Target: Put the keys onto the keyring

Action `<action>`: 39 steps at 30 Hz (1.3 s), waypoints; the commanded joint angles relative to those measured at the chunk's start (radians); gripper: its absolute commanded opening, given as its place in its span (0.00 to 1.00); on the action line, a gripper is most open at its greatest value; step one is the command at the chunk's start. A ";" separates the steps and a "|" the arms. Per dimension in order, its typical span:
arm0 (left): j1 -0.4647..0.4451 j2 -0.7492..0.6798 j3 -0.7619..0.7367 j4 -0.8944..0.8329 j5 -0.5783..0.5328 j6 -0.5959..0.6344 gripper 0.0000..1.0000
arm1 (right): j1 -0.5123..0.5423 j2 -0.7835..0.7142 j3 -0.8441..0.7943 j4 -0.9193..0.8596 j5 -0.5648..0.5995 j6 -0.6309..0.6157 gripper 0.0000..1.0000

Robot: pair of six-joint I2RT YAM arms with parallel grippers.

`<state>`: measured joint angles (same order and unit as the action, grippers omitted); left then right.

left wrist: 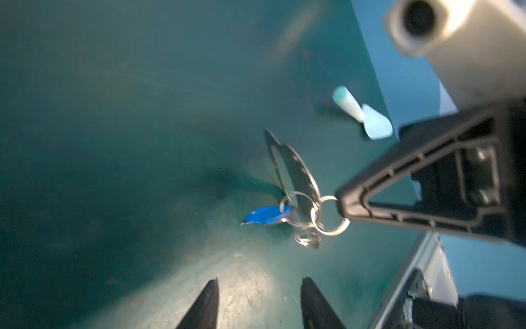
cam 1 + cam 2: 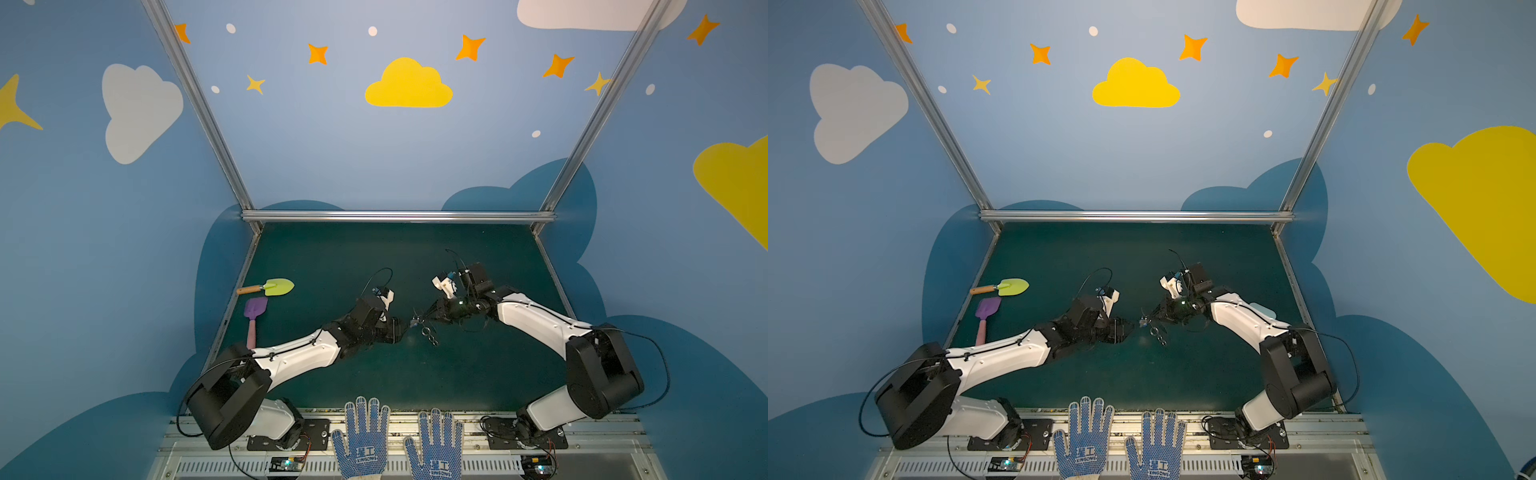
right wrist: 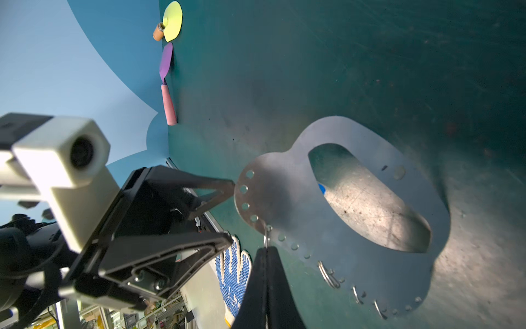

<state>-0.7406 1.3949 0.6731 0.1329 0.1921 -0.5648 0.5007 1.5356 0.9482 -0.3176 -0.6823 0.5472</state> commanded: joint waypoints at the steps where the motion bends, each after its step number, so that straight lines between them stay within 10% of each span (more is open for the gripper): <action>1: 0.051 -0.036 -0.025 0.062 -0.050 -0.091 0.55 | 0.021 0.022 0.023 0.035 0.008 0.002 0.00; 18: 0.130 0.212 0.138 0.082 0.348 -0.193 0.56 | 0.080 0.021 -0.013 0.090 0.048 -0.015 0.00; 27: 0.130 0.332 0.198 0.130 0.402 -0.220 0.04 | 0.101 0.034 -0.025 0.092 0.073 -0.034 0.00; 39: 0.174 0.277 0.129 0.309 0.467 -0.192 0.03 | -0.057 -0.145 -0.166 0.151 0.153 -0.064 0.54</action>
<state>-0.5804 1.7119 0.8223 0.3305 0.6056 -0.7589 0.4808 1.4380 0.8219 -0.2123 -0.5571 0.4915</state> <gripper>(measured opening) 0.047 0.523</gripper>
